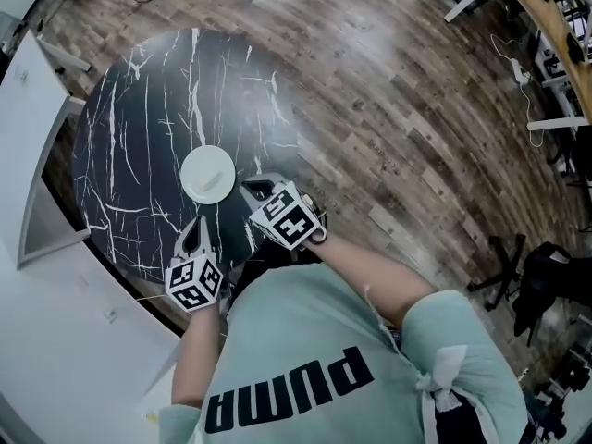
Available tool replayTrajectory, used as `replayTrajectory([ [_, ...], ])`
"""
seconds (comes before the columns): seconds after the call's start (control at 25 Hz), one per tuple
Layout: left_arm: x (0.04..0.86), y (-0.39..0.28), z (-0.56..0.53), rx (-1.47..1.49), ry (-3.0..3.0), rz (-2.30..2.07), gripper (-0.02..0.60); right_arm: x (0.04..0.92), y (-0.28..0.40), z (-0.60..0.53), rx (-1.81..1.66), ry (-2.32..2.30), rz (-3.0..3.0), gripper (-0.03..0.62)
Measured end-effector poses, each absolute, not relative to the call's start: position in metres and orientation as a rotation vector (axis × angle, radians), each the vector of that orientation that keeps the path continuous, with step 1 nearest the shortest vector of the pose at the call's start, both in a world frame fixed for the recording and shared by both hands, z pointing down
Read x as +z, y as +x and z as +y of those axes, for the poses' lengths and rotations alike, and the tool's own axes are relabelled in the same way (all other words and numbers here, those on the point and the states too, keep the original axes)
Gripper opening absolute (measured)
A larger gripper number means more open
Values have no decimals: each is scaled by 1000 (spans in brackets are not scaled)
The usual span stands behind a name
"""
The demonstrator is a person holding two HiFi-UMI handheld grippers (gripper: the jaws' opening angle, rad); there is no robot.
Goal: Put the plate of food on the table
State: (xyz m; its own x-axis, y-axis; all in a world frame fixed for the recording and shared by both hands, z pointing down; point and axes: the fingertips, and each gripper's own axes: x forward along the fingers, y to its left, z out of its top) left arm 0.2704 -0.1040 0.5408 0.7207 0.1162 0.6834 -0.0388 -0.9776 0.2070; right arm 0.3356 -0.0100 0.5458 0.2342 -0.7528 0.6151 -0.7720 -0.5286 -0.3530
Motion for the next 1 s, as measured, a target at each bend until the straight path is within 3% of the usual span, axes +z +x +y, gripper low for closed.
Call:
replayTrajectory([
  [0.4,493,213,-53,1030,2882,42,6,510,272,2,998,2350,-1709,9],
  [1.0,441,194,-39,842,2988,7,6,468,249,26,833,2391,-1714,9],
])
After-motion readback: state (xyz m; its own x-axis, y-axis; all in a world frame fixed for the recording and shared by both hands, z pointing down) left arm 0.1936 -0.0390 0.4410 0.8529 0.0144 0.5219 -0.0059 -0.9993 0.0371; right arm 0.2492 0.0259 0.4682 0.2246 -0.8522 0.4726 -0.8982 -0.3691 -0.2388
